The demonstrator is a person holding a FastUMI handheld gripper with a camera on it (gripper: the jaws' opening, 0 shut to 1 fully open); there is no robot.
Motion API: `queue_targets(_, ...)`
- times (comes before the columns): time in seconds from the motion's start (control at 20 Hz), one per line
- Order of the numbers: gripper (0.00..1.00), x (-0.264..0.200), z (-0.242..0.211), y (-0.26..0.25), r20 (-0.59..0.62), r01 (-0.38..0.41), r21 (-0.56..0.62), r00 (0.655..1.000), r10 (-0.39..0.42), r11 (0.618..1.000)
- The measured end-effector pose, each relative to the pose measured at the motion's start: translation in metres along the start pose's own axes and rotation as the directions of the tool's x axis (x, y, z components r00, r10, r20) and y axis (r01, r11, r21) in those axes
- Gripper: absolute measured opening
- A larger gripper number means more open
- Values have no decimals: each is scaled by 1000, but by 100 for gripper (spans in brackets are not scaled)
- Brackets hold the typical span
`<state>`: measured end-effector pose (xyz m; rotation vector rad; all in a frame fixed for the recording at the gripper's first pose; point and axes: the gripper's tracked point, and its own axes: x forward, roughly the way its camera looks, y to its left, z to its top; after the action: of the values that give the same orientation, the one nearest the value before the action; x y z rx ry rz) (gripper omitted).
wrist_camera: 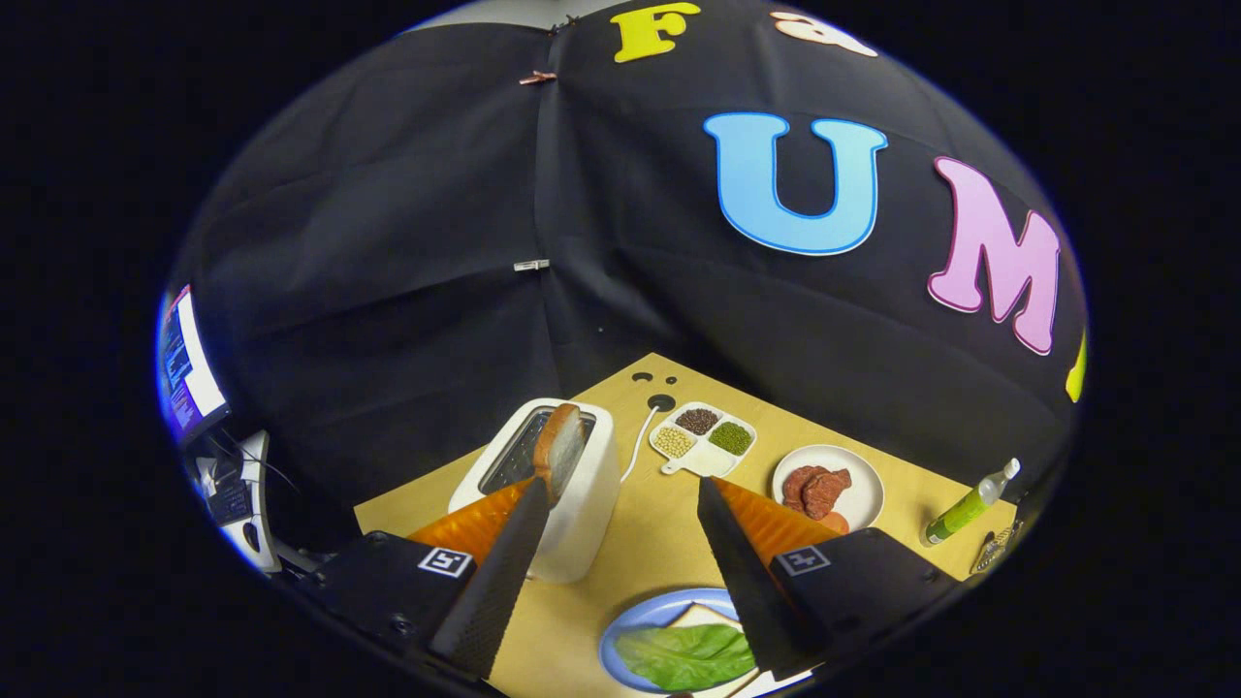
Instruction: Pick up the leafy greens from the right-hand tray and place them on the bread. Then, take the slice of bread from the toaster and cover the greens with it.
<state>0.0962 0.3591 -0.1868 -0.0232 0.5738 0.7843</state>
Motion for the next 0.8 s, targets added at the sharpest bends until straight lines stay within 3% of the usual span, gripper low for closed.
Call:
queue_targets(0.55, 96, 124, -6, 54, -99, 48, 16, 994, -47, 999)
queue_targets(0.65, 88, 136, -10, 50, -120, 72, 16, 990, -70, 997)
queue_targets(0.8, 61, 147, -12, 52, -138, 79, 37, 988, -73, 996)
